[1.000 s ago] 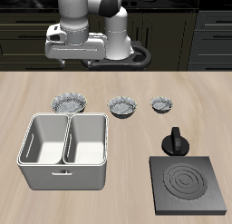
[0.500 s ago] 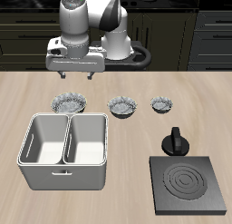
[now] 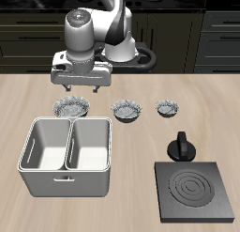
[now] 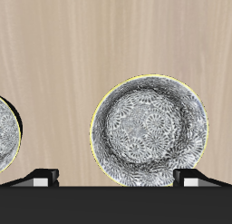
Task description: Place the largest bowl inside the right compartment of the bowl drainer
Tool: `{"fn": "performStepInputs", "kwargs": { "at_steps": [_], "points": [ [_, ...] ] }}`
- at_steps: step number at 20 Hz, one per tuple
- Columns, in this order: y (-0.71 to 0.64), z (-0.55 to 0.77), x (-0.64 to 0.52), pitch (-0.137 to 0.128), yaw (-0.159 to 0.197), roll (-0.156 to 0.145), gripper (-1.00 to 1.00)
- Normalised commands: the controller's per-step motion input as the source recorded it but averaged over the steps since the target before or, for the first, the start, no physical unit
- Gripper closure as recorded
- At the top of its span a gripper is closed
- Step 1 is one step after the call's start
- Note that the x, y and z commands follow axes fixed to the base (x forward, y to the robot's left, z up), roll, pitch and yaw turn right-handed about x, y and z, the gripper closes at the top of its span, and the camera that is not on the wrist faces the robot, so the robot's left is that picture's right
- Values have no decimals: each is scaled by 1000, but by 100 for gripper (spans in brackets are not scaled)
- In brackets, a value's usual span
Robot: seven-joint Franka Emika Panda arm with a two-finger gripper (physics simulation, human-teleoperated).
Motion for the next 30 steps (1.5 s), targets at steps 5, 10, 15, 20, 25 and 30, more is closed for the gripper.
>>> {"fn": "performStepInputs", "kwargs": {
  "at_steps": [5, 10, 15, 20, 25, 30],
  "points": [
    [18, -286, 41, 31, 7, -6, -100],
    [64, -334, 48, 55, -1, 4, -100],
    [70, -162, -4, 13, 10, 2, -100],
    [-35, -221, 25, 29, -13, -19, -100],
    [-2, -259, -7, 44, -23, 30, 100],
    [42, -98, -27, 8, -17, 15, 100]
  ]
}}
